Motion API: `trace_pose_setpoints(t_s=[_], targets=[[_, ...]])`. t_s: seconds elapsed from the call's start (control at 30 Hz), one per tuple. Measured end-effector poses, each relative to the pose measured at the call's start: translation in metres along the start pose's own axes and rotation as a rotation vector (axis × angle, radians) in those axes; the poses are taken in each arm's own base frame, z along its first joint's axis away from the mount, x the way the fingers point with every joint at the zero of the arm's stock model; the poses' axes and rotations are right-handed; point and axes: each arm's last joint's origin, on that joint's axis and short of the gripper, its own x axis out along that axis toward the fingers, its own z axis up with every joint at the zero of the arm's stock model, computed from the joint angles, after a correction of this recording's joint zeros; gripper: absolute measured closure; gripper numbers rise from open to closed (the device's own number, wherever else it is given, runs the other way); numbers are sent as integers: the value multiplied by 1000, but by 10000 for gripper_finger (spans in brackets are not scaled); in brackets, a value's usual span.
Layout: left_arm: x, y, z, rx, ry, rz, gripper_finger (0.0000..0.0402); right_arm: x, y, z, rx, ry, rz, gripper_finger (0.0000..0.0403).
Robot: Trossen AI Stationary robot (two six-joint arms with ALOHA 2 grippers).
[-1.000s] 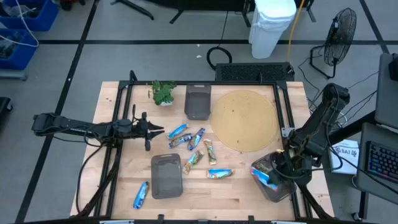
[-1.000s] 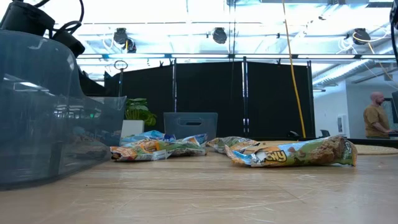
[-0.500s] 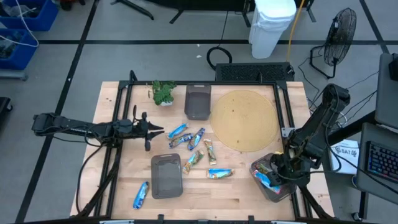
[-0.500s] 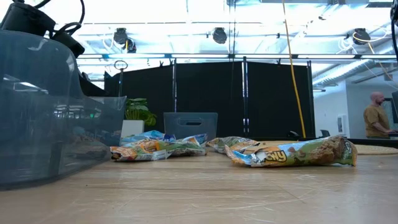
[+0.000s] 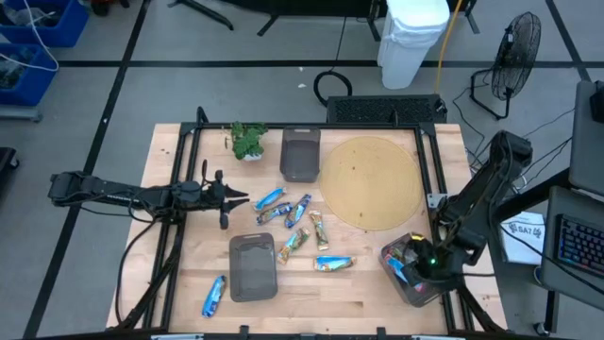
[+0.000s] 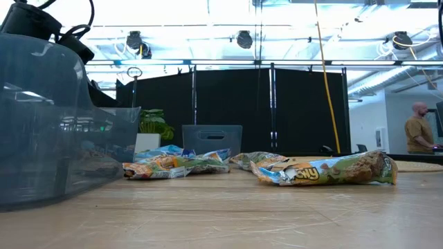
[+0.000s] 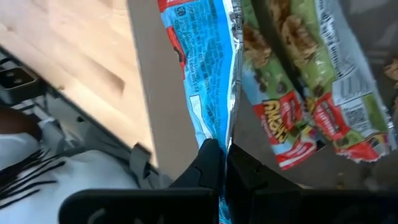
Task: Pick and place Granola Bars by type
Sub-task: Put the red granola bar into the bottom right black bin, then put the yellow granola bar into the top black bin
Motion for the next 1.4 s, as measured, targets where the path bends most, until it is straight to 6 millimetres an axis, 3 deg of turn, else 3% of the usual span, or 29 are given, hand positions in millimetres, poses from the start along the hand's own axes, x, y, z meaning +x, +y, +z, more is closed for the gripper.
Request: trace_pose_setpoints(t_s=[0.9,1.4], targets=[[0,0,4,-6,-37,0,327,26,-10,2,-7,1,0,395],[0,0,6,-11,-61,0,327,3,-6,6,-71,-12,169,271]])
